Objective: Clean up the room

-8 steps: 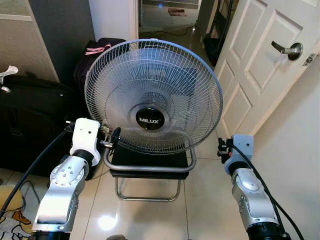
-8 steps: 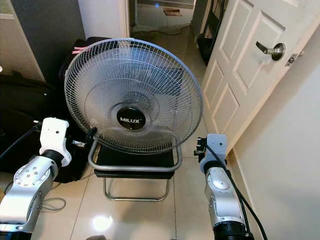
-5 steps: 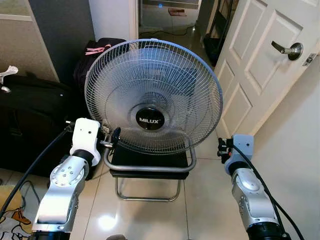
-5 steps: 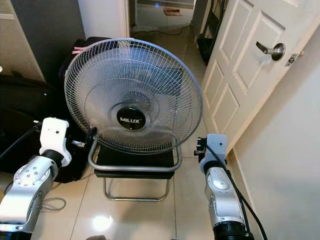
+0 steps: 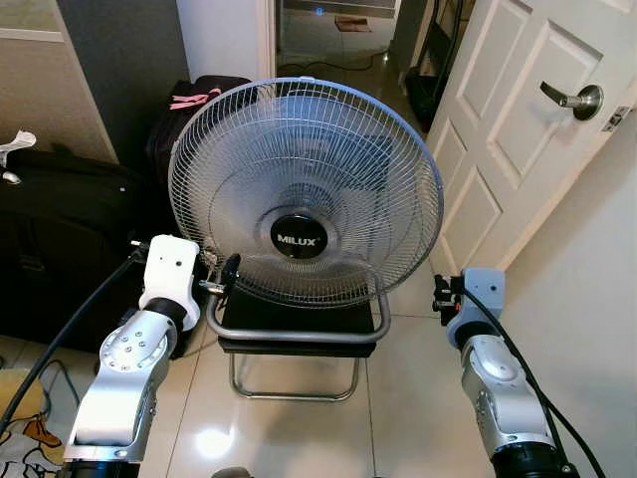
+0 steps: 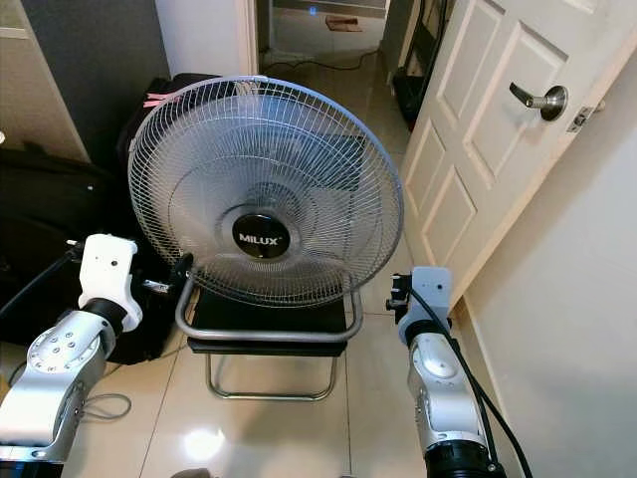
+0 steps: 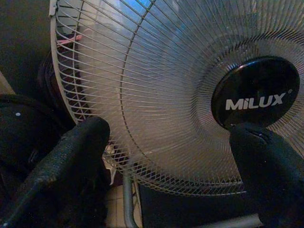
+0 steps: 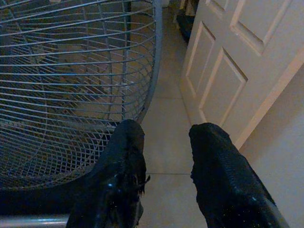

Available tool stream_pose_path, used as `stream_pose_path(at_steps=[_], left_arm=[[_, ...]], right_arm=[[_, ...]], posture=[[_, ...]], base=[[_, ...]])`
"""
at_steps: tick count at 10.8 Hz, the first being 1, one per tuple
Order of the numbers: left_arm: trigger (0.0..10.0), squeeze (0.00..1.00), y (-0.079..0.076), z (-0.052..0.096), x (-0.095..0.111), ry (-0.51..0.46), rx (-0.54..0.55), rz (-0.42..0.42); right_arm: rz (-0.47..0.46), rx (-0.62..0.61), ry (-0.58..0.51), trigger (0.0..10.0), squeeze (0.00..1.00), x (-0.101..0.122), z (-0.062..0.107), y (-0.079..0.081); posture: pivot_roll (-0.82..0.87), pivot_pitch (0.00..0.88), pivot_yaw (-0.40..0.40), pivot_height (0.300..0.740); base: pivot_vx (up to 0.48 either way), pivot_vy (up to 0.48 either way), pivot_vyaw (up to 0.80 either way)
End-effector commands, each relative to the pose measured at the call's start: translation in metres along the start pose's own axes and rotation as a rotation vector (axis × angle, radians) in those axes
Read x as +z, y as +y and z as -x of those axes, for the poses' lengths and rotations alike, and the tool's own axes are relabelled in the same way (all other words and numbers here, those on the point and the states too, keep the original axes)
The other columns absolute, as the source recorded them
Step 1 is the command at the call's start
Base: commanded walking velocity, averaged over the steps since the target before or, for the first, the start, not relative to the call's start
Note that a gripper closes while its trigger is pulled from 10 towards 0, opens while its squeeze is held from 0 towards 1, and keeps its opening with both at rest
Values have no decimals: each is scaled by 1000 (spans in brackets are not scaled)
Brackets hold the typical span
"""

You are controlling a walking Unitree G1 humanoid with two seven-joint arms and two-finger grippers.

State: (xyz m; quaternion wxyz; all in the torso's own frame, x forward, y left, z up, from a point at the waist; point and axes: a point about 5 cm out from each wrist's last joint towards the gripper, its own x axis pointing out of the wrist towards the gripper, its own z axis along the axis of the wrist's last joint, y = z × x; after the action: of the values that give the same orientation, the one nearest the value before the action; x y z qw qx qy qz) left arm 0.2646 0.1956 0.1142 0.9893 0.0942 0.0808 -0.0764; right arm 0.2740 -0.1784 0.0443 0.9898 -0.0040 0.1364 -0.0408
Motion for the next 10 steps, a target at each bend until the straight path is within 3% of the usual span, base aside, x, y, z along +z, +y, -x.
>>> stream_pose_path(at_steps=[1, 10], left_arm=[[10000, 0, 1, 20, -30, 160, 180, 103], [10000, 0, 1, 20, -30, 160, 180, 103]], right_arm=[[-6, 103, 8, 10000, 0, 8, 18, 1], [-6, 103, 8, 10000, 0, 8, 18, 1]], posture=[[-50, 0, -30, 740], [-50, 0, -30, 740]], base=[[0, 0, 0], [0, 0, 0]])
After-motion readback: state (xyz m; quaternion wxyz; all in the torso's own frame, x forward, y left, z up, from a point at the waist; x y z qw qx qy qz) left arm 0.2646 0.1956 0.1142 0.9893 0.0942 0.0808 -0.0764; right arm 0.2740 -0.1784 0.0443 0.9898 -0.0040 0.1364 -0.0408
